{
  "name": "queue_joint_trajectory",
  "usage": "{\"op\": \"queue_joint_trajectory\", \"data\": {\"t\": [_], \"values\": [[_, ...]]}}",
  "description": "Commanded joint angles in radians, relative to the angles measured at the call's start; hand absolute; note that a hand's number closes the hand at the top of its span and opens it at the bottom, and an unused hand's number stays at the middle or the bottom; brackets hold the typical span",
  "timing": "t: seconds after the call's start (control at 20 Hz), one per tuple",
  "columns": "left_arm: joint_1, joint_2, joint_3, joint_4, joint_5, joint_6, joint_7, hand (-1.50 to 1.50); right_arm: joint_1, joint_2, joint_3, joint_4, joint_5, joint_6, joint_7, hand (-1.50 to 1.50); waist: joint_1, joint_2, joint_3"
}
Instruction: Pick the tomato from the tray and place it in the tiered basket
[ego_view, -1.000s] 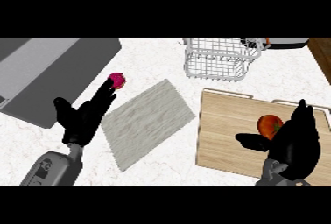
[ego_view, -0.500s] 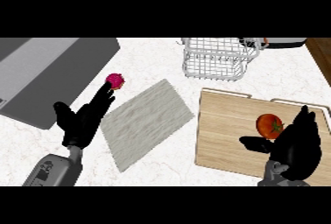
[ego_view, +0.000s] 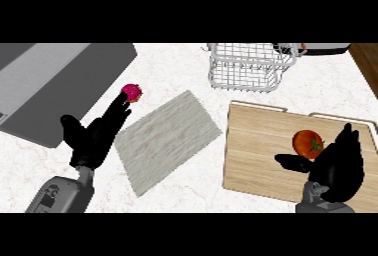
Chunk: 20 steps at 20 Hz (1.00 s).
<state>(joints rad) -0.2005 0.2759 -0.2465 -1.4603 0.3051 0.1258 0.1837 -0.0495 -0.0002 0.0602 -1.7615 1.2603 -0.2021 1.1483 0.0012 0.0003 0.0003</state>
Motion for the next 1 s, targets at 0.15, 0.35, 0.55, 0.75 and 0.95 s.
{"op": "queue_joint_trajectory", "data": {"t": [0.15,0.35,0.55,0.75,0.95], "values": [[-0.012,0.000,0.034,-0.016,0.002,-0.022,0.035,0.00,-0.004,0.000,-0.129,0.098,-0.078,-0.145,-0.006,-1.50,-0.001,0.001,0.000],[0.005,-0.031,0.021,-0.049,-0.027,-0.017,0.048,0.00,-0.021,0.000,-0.101,0.161,-0.089,-0.190,0.002,-1.50,0.000,0.000,0.000],[-0.004,-0.069,0.021,-0.012,-0.069,-0.016,0.034,0.00,-0.085,0.000,-0.131,0.269,-0.102,-0.215,-0.032,-1.50,0.001,0.001,0.000],[0.022,-0.052,0.076,-0.067,-0.058,-0.065,0.071,0.00,-0.084,0.000,-0.138,0.267,-0.136,-0.183,-0.081,-1.50,0.001,0.000,0.000],[-0.006,-0.067,0.095,-0.022,-0.063,-0.088,0.060,0.00,-0.098,-0.002,-0.149,0.338,-0.177,-0.261,-0.240,1.50,-0.001,0.000,0.000]]}}
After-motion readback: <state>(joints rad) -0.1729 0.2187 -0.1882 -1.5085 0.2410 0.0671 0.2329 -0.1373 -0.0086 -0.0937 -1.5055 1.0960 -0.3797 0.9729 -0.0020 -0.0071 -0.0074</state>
